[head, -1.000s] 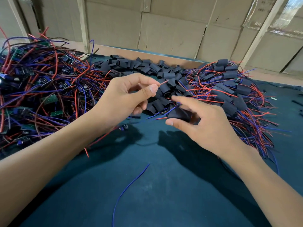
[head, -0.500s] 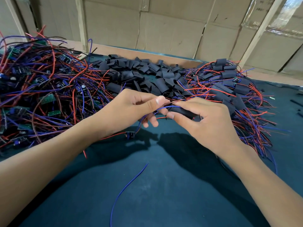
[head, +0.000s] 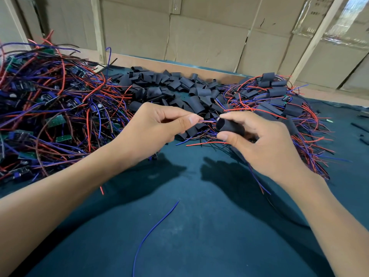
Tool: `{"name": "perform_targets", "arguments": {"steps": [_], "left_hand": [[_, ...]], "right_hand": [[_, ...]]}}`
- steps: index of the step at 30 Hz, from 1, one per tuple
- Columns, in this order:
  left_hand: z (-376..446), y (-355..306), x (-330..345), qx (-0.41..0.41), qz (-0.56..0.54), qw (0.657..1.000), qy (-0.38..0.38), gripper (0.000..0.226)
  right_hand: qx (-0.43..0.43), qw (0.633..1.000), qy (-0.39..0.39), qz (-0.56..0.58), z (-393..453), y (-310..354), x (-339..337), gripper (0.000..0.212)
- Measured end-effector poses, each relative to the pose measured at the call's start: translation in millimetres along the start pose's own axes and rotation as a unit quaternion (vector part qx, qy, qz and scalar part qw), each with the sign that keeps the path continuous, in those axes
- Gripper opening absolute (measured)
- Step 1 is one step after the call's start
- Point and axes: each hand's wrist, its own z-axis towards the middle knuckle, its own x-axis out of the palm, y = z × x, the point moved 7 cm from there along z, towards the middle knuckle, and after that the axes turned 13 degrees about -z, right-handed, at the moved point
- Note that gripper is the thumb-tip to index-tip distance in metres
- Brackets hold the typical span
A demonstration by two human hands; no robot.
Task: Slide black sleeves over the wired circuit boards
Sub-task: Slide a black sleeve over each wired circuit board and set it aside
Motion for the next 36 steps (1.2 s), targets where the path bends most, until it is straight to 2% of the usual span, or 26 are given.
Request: {"name": "perform_targets", "arguments": {"steps": [8,14,18,21,24,27,28,30,33,36], "left_hand": [[-4,3,11,0.008,0.008,1.0,0.018,0.017],[-4,9,9,0.003,0.015,1.0,-0.011,0.014],[-4,7,7,0.0,0.035,0.999,-0.028,0.015],[-7,4,12,0.009,0.057,0.998,-0.012,0.013],[-8,5,18,0.003,0.053,0.999,0.001,0.011],[-8,11,18,-0.044,0.019,0.998,0.028,0.012],[-7,13,17,-0.058,0.034,0.997,0.042,0.016],[-7,16,12,-0.056,0.135,0.987,0.068,0.018],[-7,17,9,-0.011,0.312,0.946,0.084,0.006],[-5,14,4,0.022,0.346,0.936,0.059,0.012]], "right_hand": [[-0.04,0.999,-0.004,0.007,-6,17,10,0.039],[-0.066,0.997,-0.036,-0.02,-8,24,8,0.036],[-0.064,0.997,-0.031,-0.009,-8,20,5,0.037],[-0.058,0.998,-0.024,-0.007,-9,22,8,0.038],[-0.058,0.997,-0.054,-0.007,-12,25,10,0.018],[-0.034,0.995,-0.095,0.004,-11,19,3,0.005],[-0.021,0.994,-0.104,0.012,-10,16,-1,0.005],[0.007,0.992,-0.121,0.024,-8,9,-9,0.006],[0.033,0.989,-0.14,0.032,-6,0,-16,0.004],[0.047,0.989,-0.14,0.025,-5,-5,-18,0.006]]}}
